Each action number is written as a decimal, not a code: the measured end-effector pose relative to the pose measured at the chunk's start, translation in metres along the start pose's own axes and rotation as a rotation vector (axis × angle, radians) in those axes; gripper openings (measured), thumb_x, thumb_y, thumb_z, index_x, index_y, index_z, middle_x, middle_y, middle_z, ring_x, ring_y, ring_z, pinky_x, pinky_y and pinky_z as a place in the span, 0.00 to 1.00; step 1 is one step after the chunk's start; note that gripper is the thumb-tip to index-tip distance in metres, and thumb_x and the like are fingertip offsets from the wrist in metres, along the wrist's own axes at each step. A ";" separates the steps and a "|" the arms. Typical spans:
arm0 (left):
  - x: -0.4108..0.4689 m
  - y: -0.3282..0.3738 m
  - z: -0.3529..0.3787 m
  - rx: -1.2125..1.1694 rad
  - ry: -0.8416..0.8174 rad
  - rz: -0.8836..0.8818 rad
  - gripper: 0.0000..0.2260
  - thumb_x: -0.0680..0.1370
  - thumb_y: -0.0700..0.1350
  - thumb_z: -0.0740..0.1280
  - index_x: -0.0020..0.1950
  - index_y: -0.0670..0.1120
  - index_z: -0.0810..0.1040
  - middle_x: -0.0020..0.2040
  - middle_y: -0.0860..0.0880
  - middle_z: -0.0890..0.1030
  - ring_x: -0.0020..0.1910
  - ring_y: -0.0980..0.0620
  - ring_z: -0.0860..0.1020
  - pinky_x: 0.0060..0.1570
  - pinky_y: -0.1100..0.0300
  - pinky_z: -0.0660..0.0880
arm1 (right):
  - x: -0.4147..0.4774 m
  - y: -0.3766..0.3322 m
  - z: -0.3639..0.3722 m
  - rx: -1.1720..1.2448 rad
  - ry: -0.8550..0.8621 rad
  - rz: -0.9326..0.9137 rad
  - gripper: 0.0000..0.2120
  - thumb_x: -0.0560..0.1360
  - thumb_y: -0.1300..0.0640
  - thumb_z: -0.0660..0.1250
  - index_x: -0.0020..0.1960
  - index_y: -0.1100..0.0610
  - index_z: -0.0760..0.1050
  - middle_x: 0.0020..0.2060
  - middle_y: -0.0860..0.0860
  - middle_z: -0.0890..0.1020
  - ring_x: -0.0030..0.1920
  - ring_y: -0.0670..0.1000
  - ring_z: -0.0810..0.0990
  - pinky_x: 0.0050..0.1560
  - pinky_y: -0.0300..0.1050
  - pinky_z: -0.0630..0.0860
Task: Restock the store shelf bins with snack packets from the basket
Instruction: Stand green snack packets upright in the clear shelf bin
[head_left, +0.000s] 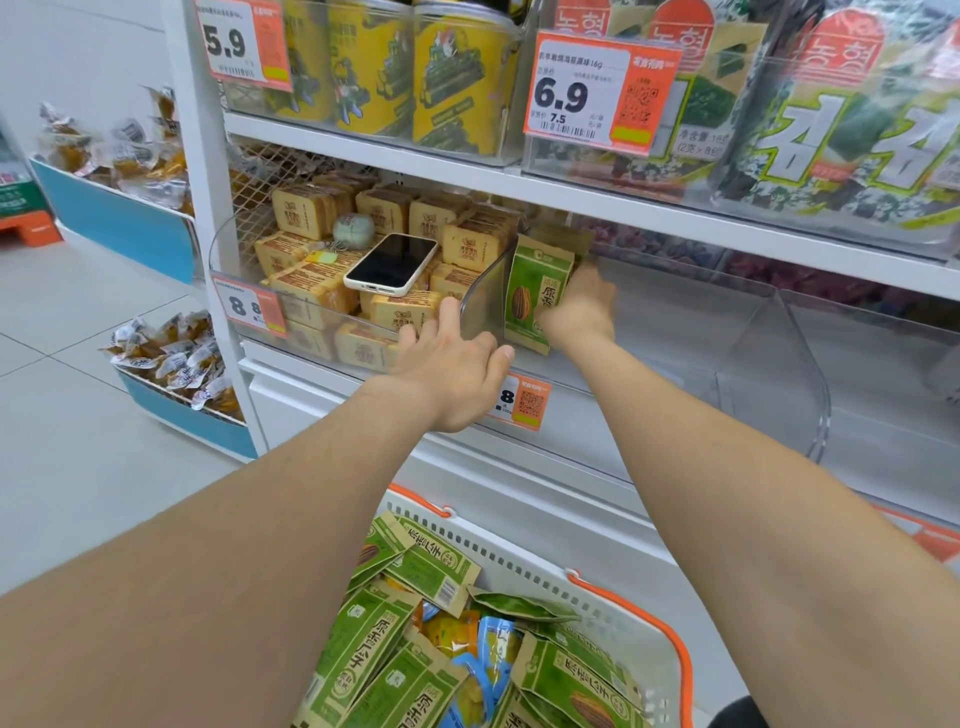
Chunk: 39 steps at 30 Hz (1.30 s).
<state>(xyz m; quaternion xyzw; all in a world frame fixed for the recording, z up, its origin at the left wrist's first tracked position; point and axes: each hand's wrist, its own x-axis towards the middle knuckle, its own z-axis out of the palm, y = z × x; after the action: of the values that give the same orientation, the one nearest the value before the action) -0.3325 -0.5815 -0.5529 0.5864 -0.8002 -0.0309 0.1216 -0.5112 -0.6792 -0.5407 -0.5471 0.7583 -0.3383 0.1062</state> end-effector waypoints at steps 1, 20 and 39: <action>0.000 0.000 0.000 -0.001 -0.002 0.002 0.24 0.86 0.61 0.43 0.62 0.51 0.75 0.65 0.42 0.63 0.60 0.38 0.71 0.66 0.40 0.61 | 0.002 0.001 0.002 -0.006 -0.007 0.011 0.20 0.75 0.59 0.77 0.61 0.59 0.72 0.56 0.56 0.81 0.57 0.58 0.82 0.50 0.46 0.79; -0.002 0.001 -0.004 -0.021 -0.029 0.016 0.19 0.86 0.60 0.46 0.67 0.52 0.68 0.64 0.43 0.63 0.61 0.39 0.71 0.66 0.40 0.62 | -0.013 0.009 -0.005 -0.097 -0.120 0.111 0.25 0.74 0.40 0.66 0.62 0.56 0.77 0.53 0.54 0.82 0.48 0.55 0.82 0.44 0.46 0.79; -0.049 -0.075 -0.012 0.113 -0.688 -0.190 0.13 0.80 0.44 0.60 0.58 0.46 0.82 0.48 0.49 0.87 0.42 0.52 0.87 0.54 0.50 0.83 | -0.172 -0.011 0.033 -0.873 -0.829 -0.933 0.07 0.78 0.55 0.62 0.43 0.56 0.73 0.38 0.52 0.75 0.41 0.59 0.78 0.39 0.50 0.79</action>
<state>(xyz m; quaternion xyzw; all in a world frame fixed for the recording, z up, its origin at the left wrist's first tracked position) -0.2460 -0.5573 -0.5638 0.6191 -0.7369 -0.1934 -0.1906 -0.4204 -0.5385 -0.5947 -0.8856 0.4114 0.2157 0.0023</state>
